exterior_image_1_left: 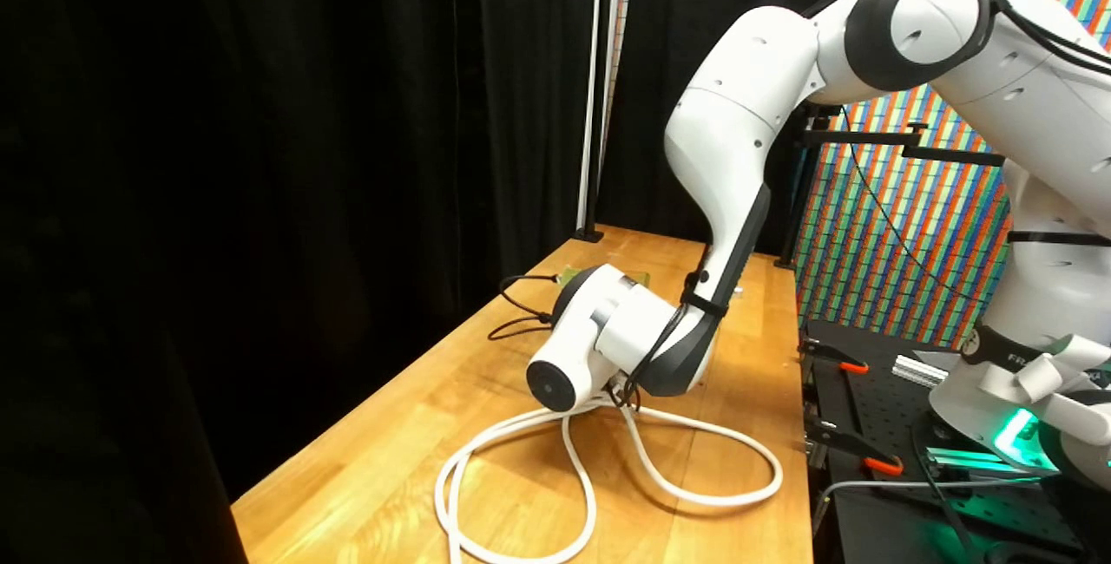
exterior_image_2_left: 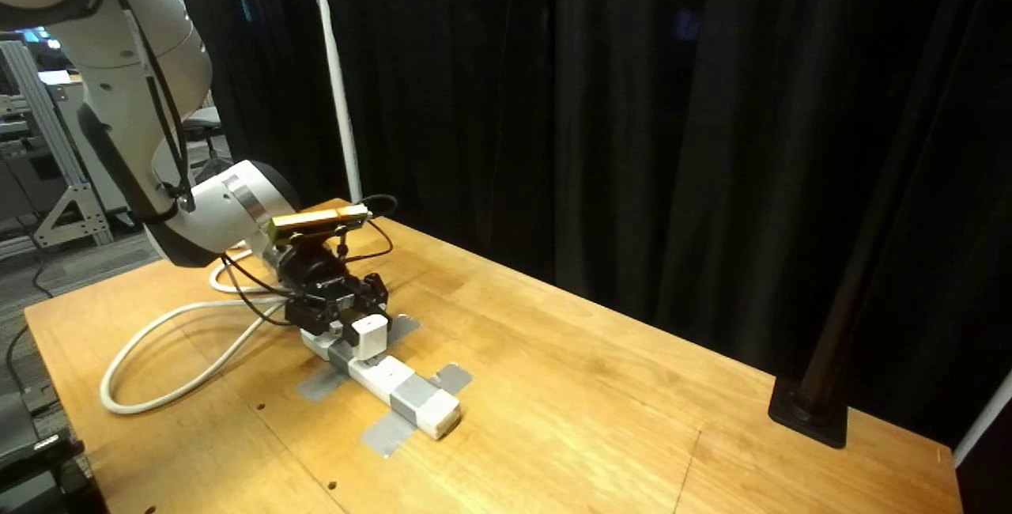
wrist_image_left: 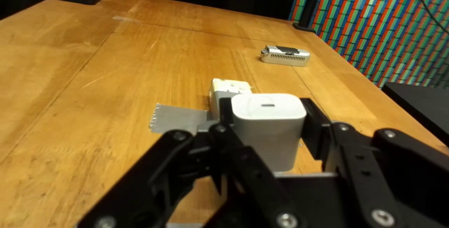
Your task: Plug the charger head into the extension cable
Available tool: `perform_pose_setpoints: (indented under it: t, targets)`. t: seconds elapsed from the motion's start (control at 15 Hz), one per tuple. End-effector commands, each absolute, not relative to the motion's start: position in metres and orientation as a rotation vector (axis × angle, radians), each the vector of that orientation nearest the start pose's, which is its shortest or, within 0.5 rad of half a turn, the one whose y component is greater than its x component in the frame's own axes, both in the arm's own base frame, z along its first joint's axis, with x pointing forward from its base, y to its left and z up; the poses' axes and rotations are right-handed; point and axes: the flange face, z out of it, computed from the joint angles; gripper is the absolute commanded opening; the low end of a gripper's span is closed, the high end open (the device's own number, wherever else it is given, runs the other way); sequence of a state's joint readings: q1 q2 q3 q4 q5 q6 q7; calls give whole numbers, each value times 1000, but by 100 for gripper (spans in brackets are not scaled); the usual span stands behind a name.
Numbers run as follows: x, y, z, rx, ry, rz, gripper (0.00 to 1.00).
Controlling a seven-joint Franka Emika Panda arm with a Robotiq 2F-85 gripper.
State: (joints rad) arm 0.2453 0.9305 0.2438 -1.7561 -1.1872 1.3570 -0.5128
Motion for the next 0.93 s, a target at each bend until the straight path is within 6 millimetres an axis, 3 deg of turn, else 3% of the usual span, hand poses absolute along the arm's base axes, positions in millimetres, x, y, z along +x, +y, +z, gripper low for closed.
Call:
perform_pose_setpoints:
  t: [0.0,0.4,0.87]
  targets:
    - [472,168,24,1269,1545,-1357,23]
    - [485,161,36,1303,1522,-1340,23]
    - [509,155,66,1379,1488,-1295,23]
